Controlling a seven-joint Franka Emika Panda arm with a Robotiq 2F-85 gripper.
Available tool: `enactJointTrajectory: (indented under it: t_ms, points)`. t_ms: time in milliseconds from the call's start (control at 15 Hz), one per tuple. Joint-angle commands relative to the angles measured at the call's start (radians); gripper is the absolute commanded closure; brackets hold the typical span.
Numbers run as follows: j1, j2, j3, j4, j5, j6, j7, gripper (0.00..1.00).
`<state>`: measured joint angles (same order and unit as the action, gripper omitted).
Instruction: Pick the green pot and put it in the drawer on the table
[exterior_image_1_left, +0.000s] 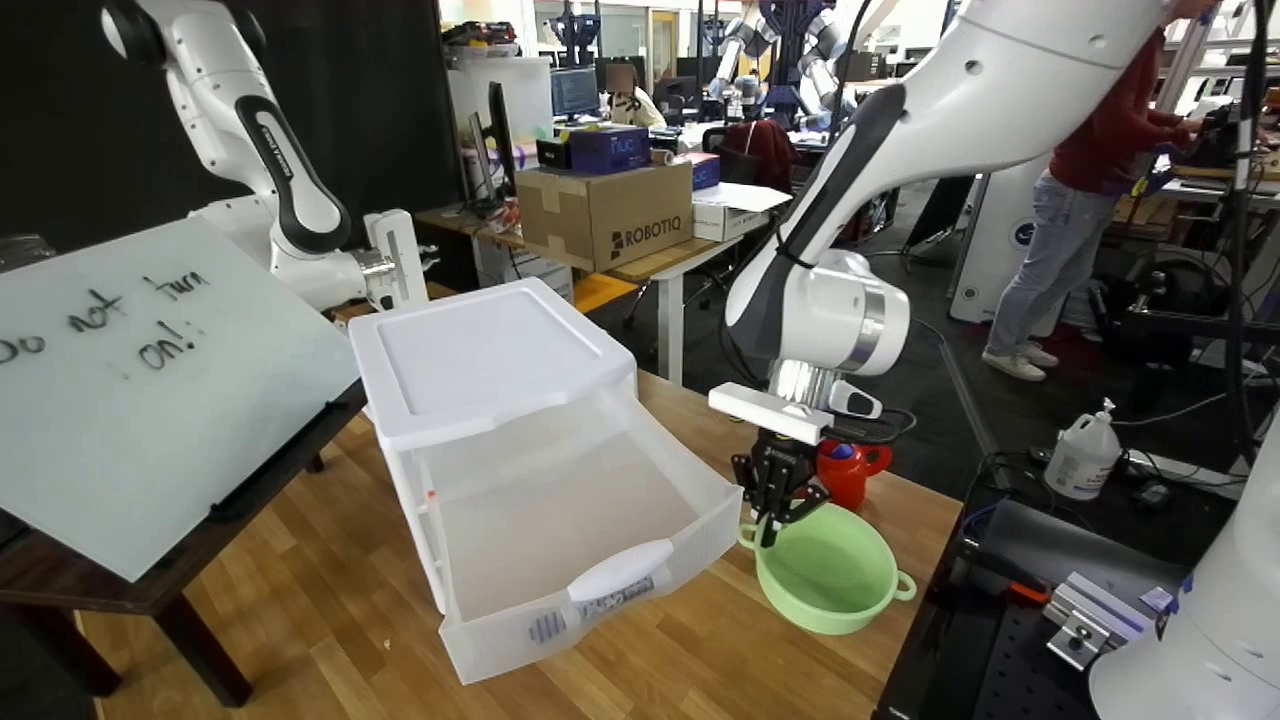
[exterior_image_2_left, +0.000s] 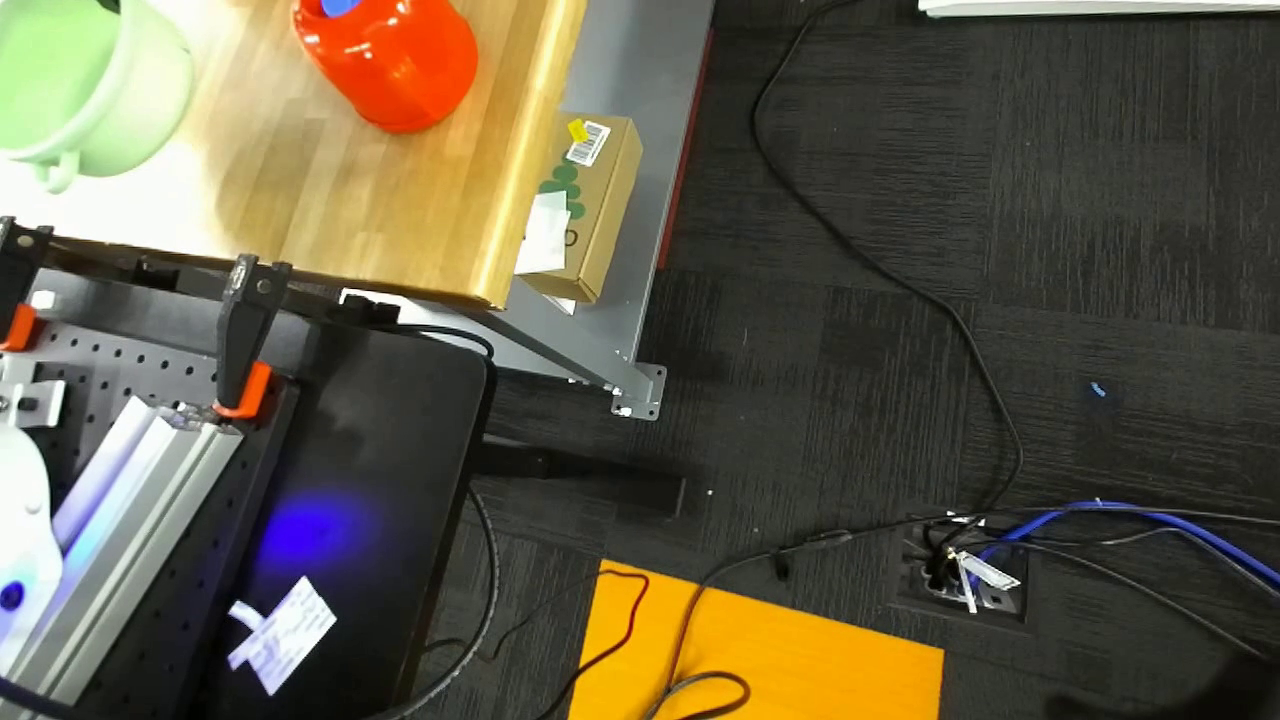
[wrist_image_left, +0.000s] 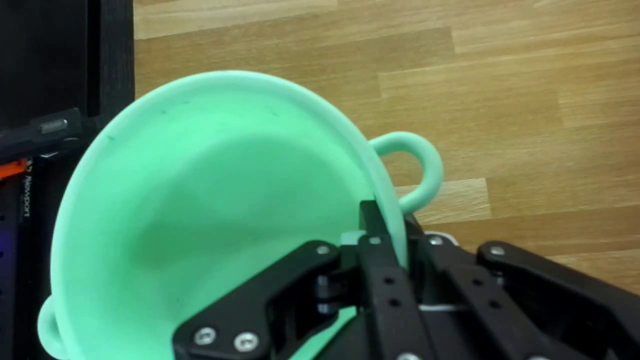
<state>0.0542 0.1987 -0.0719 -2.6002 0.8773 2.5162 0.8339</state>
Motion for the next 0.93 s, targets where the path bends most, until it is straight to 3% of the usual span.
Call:
enactJointTrajectory:
  t_ms: [0, 467, 667, 867]
  points:
    - [0.003, -0.177, 0.015, -0.117, -0.061, 0.051, 0.043, 0.98]
    - [-0.013, -0.407, 0.101, -0.218, -0.239, 0.046, 0.236, 0.98]
    - [-0.013, -0.430, 0.136, -0.174, -0.321, 0.018, 0.311, 0.98]
    - [-0.005, -0.413, 0.128, -0.172, -0.286, 0.023, 0.288, 0.91]
